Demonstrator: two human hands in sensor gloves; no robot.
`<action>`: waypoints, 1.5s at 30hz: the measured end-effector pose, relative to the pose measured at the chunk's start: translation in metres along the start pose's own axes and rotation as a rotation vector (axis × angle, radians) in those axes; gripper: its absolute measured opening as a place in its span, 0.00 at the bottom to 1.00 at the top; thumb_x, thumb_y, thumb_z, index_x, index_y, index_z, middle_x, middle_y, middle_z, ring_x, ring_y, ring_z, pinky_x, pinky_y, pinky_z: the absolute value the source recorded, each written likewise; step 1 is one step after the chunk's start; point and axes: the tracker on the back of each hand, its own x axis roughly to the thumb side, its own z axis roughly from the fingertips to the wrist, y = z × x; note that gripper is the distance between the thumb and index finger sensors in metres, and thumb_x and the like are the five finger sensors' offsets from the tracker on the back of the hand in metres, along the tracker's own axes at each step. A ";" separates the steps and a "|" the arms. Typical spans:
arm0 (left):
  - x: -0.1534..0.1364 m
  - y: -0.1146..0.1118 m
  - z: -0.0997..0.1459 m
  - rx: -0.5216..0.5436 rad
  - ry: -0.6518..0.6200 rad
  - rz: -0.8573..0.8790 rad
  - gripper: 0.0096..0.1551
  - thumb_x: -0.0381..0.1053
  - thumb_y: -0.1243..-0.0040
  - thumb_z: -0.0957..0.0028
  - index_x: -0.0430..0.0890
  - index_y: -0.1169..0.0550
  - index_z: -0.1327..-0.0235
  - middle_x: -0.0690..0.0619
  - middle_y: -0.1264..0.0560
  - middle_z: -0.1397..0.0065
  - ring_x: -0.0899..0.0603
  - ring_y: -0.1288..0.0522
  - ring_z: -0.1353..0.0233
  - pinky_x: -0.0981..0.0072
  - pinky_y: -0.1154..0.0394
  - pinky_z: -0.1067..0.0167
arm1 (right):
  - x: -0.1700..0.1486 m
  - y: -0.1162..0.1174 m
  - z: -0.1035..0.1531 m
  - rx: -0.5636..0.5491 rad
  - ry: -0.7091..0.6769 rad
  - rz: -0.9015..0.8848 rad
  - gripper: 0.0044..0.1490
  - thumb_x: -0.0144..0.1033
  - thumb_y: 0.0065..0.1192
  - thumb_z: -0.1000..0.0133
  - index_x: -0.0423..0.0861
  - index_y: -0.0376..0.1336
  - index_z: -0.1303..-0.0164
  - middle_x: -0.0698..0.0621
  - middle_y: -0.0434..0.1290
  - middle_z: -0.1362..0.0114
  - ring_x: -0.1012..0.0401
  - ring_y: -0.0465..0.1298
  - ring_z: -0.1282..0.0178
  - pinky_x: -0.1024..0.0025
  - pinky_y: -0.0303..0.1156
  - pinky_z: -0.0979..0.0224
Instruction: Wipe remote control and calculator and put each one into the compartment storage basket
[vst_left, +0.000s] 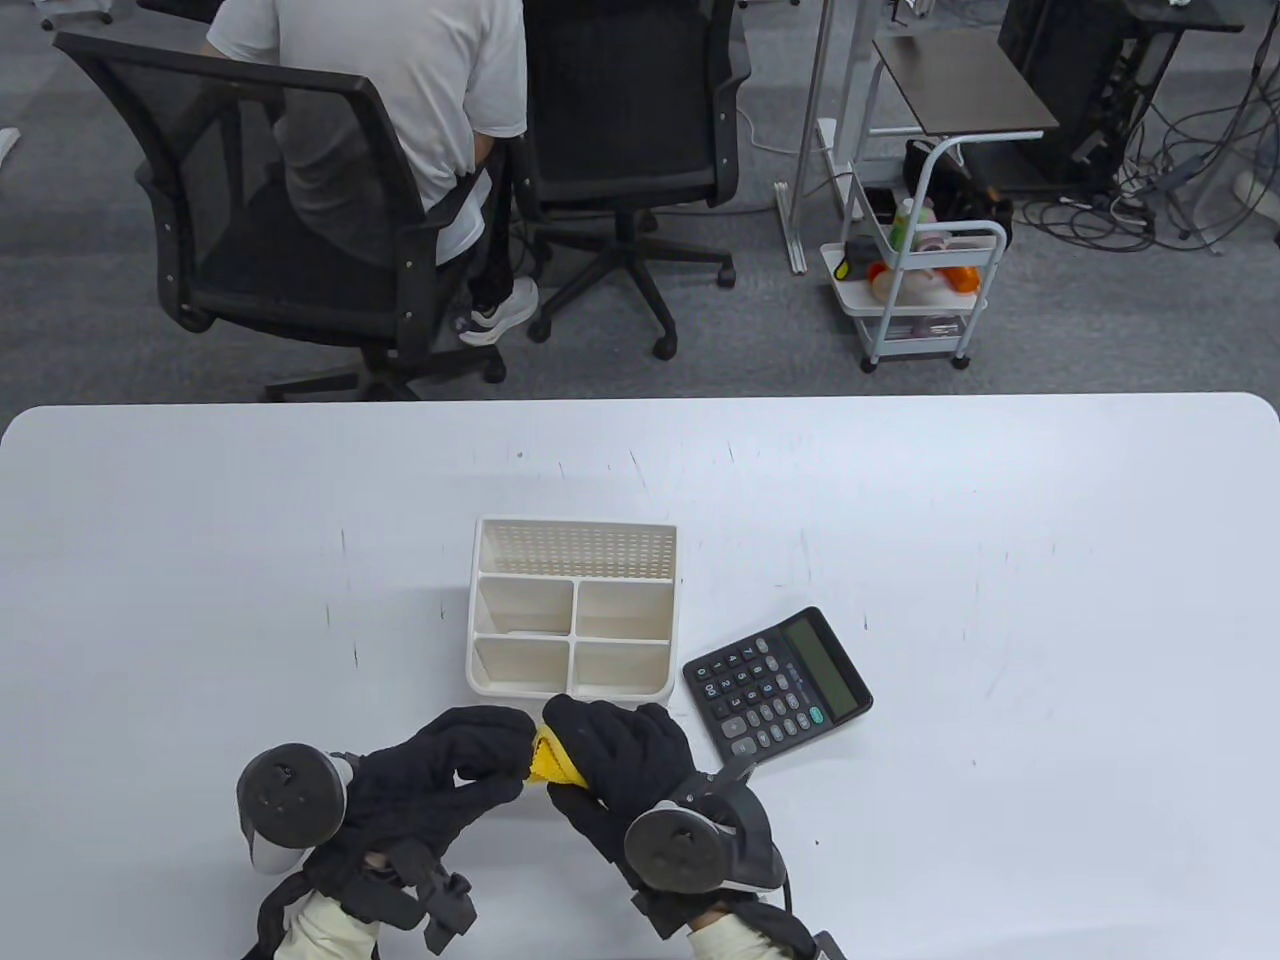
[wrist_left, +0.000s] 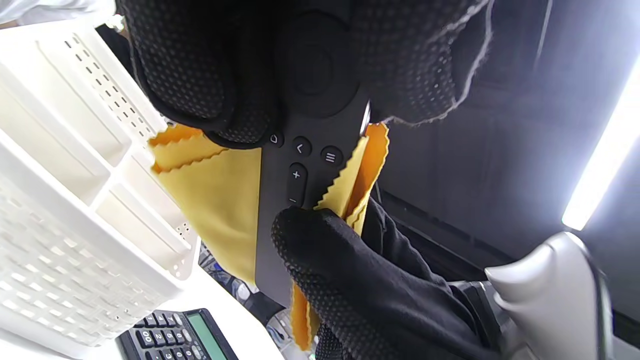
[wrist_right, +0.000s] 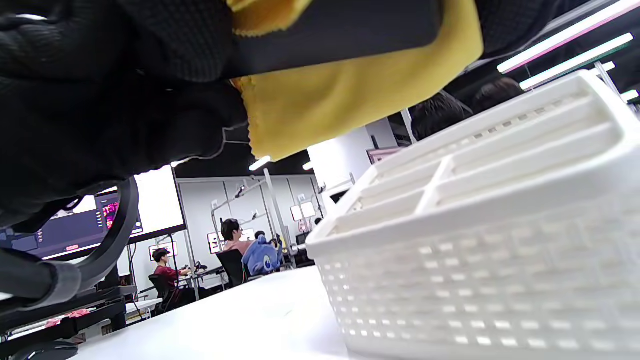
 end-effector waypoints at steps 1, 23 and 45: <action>-0.001 -0.001 0.000 -0.005 0.003 0.003 0.17 0.50 0.29 0.51 0.58 0.17 0.49 0.55 0.21 0.31 0.39 0.16 0.35 0.49 0.17 0.38 | -0.002 0.000 0.000 0.012 -0.001 -0.015 0.41 0.44 0.61 0.39 0.38 0.57 0.19 0.39 0.71 0.23 0.40 0.71 0.28 0.31 0.61 0.31; -0.030 -0.003 0.003 0.000 0.411 0.255 0.29 0.53 0.43 0.41 0.44 0.30 0.28 0.44 0.17 0.45 0.55 0.11 0.58 0.66 0.12 0.61 | 0.023 0.001 0.007 -0.153 -0.202 0.442 0.39 0.40 0.63 0.40 0.40 0.57 0.19 0.40 0.69 0.21 0.40 0.68 0.25 0.31 0.59 0.29; -0.033 -0.005 0.003 0.001 0.385 0.352 0.28 0.52 0.48 0.41 0.47 0.30 0.28 0.44 0.20 0.36 0.50 0.09 0.57 0.66 0.11 0.63 | 0.030 0.003 0.008 -0.130 -0.217 0.453 0.38 0.43 0.55 0.37 0.45 0.54 0.16 0.42 0.61 0.13 0.40 0.58 0.16 0.24 0.48 0.28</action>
